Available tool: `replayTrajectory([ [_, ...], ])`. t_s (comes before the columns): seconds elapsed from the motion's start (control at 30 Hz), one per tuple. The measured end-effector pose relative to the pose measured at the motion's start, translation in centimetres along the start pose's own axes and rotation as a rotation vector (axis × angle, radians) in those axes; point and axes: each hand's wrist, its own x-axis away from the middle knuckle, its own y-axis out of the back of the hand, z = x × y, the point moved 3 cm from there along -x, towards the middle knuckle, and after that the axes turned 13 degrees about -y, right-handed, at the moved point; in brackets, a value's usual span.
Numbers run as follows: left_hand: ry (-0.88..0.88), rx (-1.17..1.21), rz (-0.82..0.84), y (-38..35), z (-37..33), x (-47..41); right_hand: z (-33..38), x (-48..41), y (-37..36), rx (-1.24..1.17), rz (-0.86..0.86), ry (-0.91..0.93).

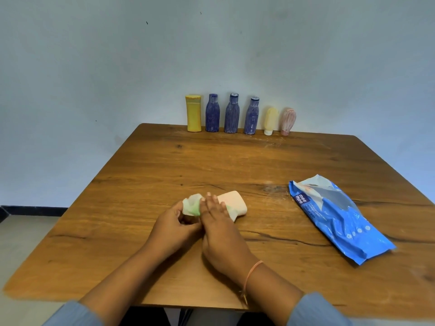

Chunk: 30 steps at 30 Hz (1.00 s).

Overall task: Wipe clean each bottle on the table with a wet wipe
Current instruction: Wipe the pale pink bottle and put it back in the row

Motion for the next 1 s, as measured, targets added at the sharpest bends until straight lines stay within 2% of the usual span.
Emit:
replayTrajectory([
  [0.37,-0.03,-0.151,0.013,0.3,0.1,0.2,1.7,-1.0,-0.3,-0.121,0.023,0.085],
  [0.67,-0.078,-0.085,0.029,-0.1,0.4,0.4,-1.1,-1.0,-0.4,0.029,0.004,0.193],
  [1.0,-0.105,-0.127,-0.005,-0.2,0.2,0.4,-1.5,-1.3,-0.6,-0.003,-0.068,0.208],
])
